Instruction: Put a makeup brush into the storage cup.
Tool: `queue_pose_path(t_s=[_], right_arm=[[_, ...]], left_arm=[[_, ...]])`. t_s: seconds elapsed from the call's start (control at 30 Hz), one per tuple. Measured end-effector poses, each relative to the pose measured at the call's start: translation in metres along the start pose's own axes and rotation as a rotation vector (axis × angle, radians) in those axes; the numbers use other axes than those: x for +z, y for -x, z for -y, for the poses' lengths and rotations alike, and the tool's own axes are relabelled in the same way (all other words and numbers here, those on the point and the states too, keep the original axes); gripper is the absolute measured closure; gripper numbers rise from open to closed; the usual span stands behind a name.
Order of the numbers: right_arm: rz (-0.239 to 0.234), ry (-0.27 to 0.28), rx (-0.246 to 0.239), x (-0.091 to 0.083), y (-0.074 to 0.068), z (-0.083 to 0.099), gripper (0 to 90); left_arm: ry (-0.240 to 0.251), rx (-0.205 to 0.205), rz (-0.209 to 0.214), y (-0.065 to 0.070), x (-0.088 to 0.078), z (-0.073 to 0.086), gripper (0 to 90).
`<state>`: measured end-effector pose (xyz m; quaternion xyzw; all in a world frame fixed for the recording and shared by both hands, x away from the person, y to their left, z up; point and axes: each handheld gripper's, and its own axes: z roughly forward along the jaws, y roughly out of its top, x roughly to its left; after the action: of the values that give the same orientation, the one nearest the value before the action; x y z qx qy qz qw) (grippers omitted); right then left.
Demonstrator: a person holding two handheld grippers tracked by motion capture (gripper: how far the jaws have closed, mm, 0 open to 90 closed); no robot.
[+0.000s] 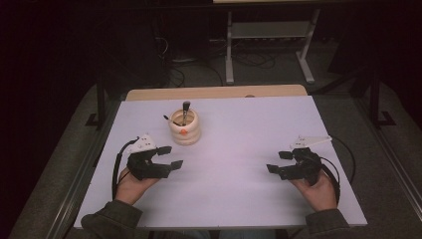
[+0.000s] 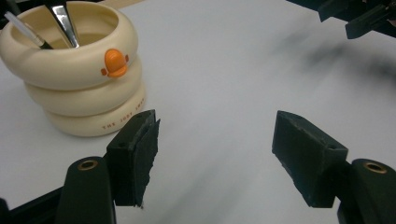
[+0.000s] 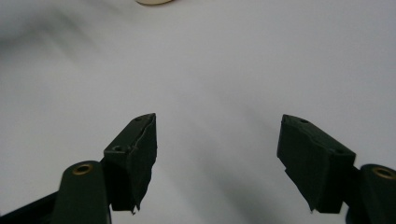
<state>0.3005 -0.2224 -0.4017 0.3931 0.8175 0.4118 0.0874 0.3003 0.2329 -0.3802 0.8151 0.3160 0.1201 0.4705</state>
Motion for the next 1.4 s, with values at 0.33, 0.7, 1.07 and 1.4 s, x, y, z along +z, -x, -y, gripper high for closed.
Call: queue_pose_path(t_s=[0.33,0.7,1.07,1.4], right_arm=[[-0.002,-0.006,-0.006,0.003,-0.003,0.0,26.6],[0.001,-0.015,-0.02,0.006,-0.005,0.002,24.4],[0.02,-0.029,-0.026,0.01,-0.008,0.005,19.0],[0.027,-0.039,-0.027,0.014,-0.01,0.006,17.3]], left_arm=[[-0.013,-0.015,-0.025,-0.001,-0.005,0.017,28.9],[-0.037,0.005,-0.045,0.004,-0.008,0.03,27.3],[-0.037,-0.018,-0.049,0.007,-0.015,0.037,22.5],[-0.038,-0.013,-0.05,0.008,-0.014,0.036,19.0]])
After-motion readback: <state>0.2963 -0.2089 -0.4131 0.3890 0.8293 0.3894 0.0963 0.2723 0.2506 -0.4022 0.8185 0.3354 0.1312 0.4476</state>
